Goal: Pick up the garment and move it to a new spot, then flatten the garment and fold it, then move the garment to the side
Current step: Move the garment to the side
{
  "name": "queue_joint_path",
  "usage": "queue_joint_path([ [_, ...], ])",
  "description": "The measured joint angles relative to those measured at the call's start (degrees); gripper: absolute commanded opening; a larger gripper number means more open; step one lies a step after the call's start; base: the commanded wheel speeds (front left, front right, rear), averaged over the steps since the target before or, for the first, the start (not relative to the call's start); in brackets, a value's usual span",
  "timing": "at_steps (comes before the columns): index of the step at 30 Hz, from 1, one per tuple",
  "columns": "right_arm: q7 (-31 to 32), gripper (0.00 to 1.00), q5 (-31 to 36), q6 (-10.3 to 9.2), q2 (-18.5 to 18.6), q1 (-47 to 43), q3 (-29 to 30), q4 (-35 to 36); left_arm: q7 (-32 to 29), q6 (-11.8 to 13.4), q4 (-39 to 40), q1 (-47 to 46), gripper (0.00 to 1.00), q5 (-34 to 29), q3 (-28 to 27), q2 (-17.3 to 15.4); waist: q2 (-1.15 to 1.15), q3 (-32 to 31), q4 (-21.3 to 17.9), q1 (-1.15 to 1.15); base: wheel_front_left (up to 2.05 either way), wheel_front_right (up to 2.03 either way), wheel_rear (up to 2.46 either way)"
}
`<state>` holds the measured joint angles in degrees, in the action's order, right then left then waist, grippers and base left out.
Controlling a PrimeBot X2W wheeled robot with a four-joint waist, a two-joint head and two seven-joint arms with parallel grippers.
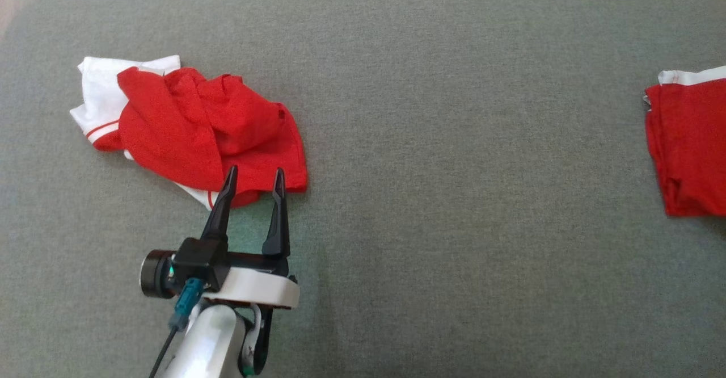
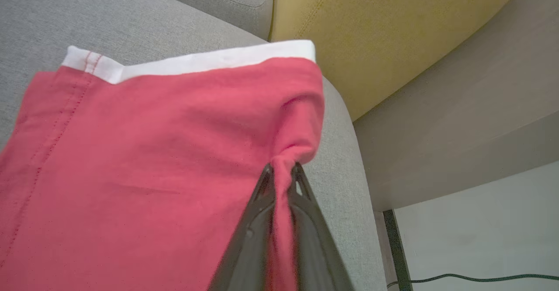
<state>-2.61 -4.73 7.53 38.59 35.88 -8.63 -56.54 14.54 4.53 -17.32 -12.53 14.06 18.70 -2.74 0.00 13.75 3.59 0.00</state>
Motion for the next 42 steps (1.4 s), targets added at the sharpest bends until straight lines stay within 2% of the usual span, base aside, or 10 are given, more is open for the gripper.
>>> queue_joint_path([
  [3, 0.0, 0.0, 0.97, 0.0, -0.38, 0.53, 1.53, -1.09, 0.0, -0.02, -0.01, -0.02, 1.0, 0.0, -0.03, 0.0, 0.0, 0.28, 0.19, 0.0, 0.0, 0.0, 0.0],
  [4, -0.34, 0.62, 1.43, 0.0, -0.6, 0.79, 2.13, -1.27, 0.0, -0.02, -0.02, -0.03, 1.0, 0.0, -0.07, 0.0, 0.0, 0.26, 0.21, 0.0, 0.0, 0.0, 0.0],
  [5, -0.78, 1.0, 1.89, 0.0, -0.91, 1.09, 2.85, -1.41, 0.0, -0.02, -0.07, -0.07, 1.0, 0.0, -0.08, 0.0, 0.0, 0.18, 0.21, 0.0, 0.0, 0.0, 0.0],
  [12, -3.46, 1.0, 5.17, 0.0, -4.26, 2.07, 8.06, 0.02, 0.0, -0.01, -0.1, -0.03, 1.0, 0.01, -0.47, 0.01, 0.0, -1.98, -0.44, 0.0, 0.0, 0.0, 0.0],
  [20, -6.5, 1.0, 5.73, 0.0, -13.9, 0.3, 11.85, 10.71, 0.0, -0.07, -0.09, 1.12, 1.0, 0.16, -1.44, 0.02, 0.0, -7.25, -1.85, 0.0, 0.0, 0.0, 0.0],
  [32, -5.44, 1.0, 0.48, 0.0, -31.11, -15.62, 14.1, 36.56, 0.0, -0.59, -0.05, 5.44, 1.0, 0.74, -4.01, 0.0, 0.0, -15.03, -3.04, -0.02, 0.0, 0.0, 0.0],
  [36, -6.62, 1.0, -0.97, 0.0, -34.41, -22.67, 13.59, 39.32, 0.0, -1.04, -0.13, 6.32, 1.0, 0.74, -4.0, 0.0, 0.0, -15.64, -3.17, -0.01, 0.0, 0.0, 0.0],
  [42, -9.68, 1.0, -2.66, 0.0, -35.62, -32.43, 12.76, 39.21, 0.0, -1.02, -1.81, 8.45, 1.0, 1.36, -3.93, 0.0, 0.0, -16.19, -3.09, -0.01, 0.0, 0.0, 0.0],
])
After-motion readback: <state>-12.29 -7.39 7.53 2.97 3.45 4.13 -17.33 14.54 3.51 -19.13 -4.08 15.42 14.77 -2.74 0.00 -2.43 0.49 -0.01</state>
